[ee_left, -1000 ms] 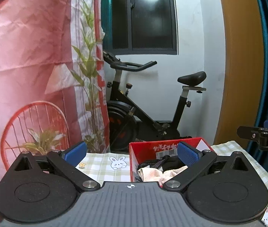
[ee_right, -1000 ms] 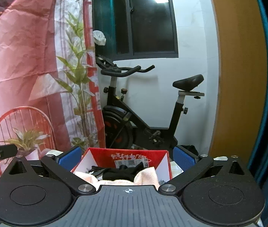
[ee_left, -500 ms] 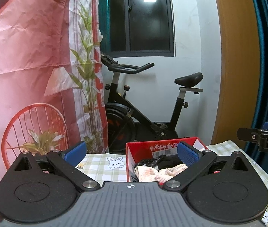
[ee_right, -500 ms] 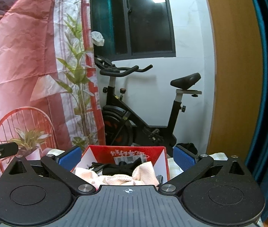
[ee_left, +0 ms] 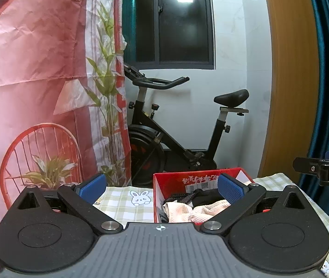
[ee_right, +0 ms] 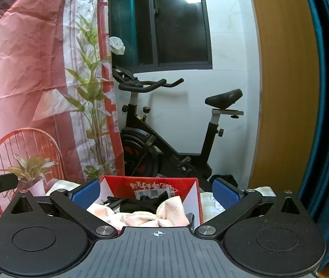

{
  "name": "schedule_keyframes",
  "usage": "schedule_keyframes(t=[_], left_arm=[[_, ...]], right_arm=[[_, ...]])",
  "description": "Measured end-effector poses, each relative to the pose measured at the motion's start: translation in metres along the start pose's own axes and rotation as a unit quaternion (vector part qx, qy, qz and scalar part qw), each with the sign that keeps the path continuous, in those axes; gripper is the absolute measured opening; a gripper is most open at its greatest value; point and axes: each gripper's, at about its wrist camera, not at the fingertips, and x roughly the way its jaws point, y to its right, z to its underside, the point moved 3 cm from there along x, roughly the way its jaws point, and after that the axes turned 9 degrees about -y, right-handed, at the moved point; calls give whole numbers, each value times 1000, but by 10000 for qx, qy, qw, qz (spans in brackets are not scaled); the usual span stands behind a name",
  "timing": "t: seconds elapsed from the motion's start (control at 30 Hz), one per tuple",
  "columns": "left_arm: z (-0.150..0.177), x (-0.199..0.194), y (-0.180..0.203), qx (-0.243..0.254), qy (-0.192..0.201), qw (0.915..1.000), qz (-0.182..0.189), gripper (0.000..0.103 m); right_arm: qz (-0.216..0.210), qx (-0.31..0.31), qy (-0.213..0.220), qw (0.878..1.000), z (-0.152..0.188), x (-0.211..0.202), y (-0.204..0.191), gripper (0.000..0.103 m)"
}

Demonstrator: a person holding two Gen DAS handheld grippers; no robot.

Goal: Organize soft objects

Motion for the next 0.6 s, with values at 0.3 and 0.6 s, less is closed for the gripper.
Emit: schedule_keyframes(t=[0.3, 0.6], left_arm=[[2, -1, -1, -42, 58, 10000, 48, 103], [1, 0, -2, -66, 46, 9999, 64, 103]], right_arm=[[-6, -8, 5, 10000, 1, 0, 1, 103], [-19, -19, 7, 10000, 0, 1, 2, 103]])
